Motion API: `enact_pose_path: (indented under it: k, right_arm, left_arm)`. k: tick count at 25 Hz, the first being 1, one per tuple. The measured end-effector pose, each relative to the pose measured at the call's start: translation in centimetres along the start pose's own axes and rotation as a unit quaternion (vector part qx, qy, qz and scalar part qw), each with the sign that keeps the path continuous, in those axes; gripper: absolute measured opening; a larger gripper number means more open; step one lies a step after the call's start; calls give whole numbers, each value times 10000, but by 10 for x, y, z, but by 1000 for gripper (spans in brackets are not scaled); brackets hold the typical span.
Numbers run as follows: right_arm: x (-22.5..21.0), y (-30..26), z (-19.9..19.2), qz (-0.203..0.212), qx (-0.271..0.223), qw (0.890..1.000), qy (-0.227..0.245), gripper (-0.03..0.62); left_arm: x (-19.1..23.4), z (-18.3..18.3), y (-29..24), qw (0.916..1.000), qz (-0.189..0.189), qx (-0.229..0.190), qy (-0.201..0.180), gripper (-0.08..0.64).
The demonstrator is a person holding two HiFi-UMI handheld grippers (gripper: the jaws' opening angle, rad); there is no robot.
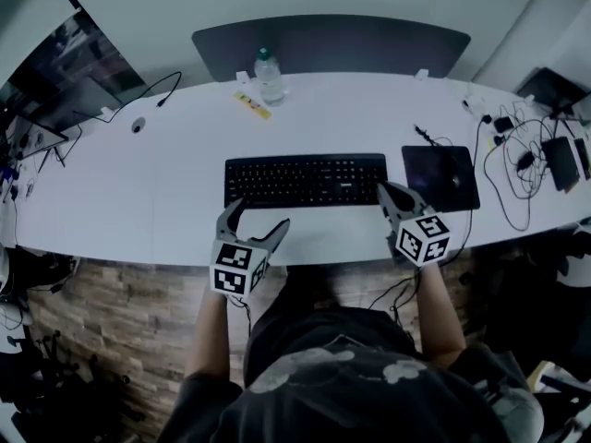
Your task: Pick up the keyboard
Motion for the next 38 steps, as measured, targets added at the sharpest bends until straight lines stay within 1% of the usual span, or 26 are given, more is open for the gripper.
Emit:
enact_pose_path:
  k: [2, 4, 6, 7, 8, 9, 11, 12, 13, 14, 15, 21, 23, 25, 27, 31, 34, 38]
  right_arm:
    - [1, -15, 6, 21, 11, 10000, 23, 0]
    - [1, -26, 10, 23, 34, 10000, 35, 0]
    - [0, -34, 12, 0, 52, 10000, 41, 0]
    - [-1, -38, 14, -17, 62, 10000, 40, 0]
    - [-1, -42, 16, -37, 74, 10000, 34, 0]
    - [-2, -45, 18, -60, 89, 9999, 28, 0]
    - [-5, -53, 21, -115, 114, 9999, 23, 0]
    - [-6, -57, 21, -147, 117, 9998, 22, 1]
    - [-8, -60, 22, -185, 118, 9998, 16, 0]
    - [-9, -64, 22, -226, 122, 9997, 4, 0]
    - [-10, -67, 23, -260, 128, 9996, -12, 0]
    - [-14, -84, 24, -372, 226, 9990, -37, 0]
    - [-15, -88, 24, -397, 251, 9989, -42, 0]
    - [-16, -92, 23, -425, 281, 9987, -35, 0]
    - [-16, -95, 23, -445, 315, 9985, -23, 0]
    - [-17, -100, 22, -455, 364, 9983, -47, 1]
    - [-18, -103, 22, -459, 379, 9982, -70, 0]
    - [-18, -109, 21, -439, 411, 9982, -50, 0]
  left_arm:
    - [10, -2, -12, 9984, -178, 349, -408, 452]
    - [19, -5, -23, 9928, -381, 752, -853, 494]
    - [29, -9, -33, 9817, -567, 1211, -1356, 521]
    - [33, -11, -38, 9737, -659, 1447, -1629, 536]
    - [38, -13, -44, 9639, -757, 1689, -1912, 545]
    - [43, -15, -49, 9519, -871, 1942, -2203, 553]
    - [53, -21, -61, 9216, -1141, 2429, -2805, 563]
    - [57, -23, -67, 9055, -1274, 2612, -3092, 565]
    - [60, -25, -73, 8918, -1391, 2724, -3334, 565]
    - [63, -25, -79, 8819, -1496, 2781, -3501, 565]
    - [65, -24, -84, 8754, -1589, 2813, -3594, 565]
    - [75, -28, -114, 8505, -1970, 3011, -3837, 565]
    - [76, -31, -122, 8407, -2148, 3093, -3892, 566]
    - [77, -33, -128, 8313, -2351, 3213, -3880, 569]
    - [79, -33, -134, 8239, -2517, 3361, -3805, 583]
    - [81, -36, -143, 8132, -2738, 3688, -3573, 586]
    - [82, -39, -148, 8041, -2920, 3840, -3474, 588]
    - [85, -43, -156, 7980, -3163, 3993, -3219, 589]
Point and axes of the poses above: the fingertips, and each gripper's own axes: y backward along the fingers, x to its left, z out of its top, the point moved 8 cm from there along y, backward along the fingers, and after that the axes turned 9 degrees about -x, right-handed, at the moved point
